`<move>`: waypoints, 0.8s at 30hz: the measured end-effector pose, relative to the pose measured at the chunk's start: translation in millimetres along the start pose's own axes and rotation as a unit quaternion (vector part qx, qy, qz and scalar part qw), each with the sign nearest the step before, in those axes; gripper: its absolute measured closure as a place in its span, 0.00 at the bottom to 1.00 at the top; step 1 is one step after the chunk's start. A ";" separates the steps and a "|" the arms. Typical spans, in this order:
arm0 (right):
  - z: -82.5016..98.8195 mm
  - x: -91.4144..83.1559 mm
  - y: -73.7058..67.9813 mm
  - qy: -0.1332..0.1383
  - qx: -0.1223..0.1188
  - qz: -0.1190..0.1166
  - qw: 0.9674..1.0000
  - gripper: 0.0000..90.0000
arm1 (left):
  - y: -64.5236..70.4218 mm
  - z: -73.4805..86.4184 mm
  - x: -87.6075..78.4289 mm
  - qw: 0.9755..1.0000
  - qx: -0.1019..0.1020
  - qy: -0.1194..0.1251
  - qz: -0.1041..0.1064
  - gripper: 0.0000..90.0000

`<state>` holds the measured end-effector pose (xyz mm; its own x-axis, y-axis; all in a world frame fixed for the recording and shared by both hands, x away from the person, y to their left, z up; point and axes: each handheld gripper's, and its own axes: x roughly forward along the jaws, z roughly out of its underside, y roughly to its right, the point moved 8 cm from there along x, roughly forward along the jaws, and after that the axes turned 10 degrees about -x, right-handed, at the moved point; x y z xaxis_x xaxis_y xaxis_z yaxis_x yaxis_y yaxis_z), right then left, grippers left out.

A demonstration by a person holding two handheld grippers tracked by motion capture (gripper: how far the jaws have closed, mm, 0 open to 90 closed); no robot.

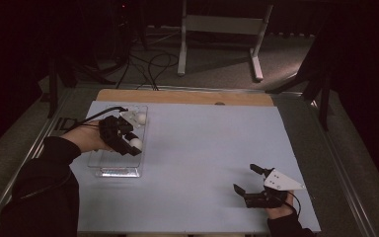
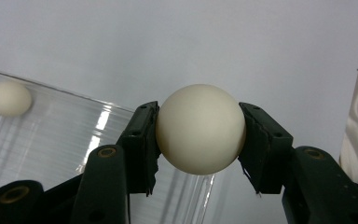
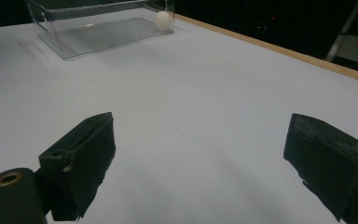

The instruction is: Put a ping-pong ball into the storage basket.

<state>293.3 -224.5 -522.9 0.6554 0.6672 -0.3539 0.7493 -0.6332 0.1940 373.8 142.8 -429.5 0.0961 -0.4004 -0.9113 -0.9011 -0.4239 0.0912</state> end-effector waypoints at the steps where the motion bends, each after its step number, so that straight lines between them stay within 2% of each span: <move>1: 0.0 0.0 0.0 0.000 0.000 0.000 1.000 0.10 | -1.1 1.2 -0.7 1.000 0.001 -0.001 -0.002 0.58; 10: 0.1 -0.2 0.2 0.000 -0.001 0.000 1.000 0.10 | -5.8 6.6 -0.3 1.000 -0.007 0.005 -0.004 0.58; 21: 0.1 -0.9 0.4 0.000 -0.002 0.000 1.000 0.10 | -11.9 12.7 13.0 1.000 -0.011 0.006 -0.010 0.57; 24: 0.2 -1.1 0.7 0.000 -0.003 0.000 1.000 0.10 | -14.1 16.1 17.5 1.000 -0.013 0.000 -0.010 0.57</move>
<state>293.1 -225.8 -522.6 0.6557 0.6670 -0.3537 0.7495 -0.6313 0.1991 381.3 154.8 -453.2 0.1140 -0.3908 -0.9134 -0.8876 -0.4530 0.0831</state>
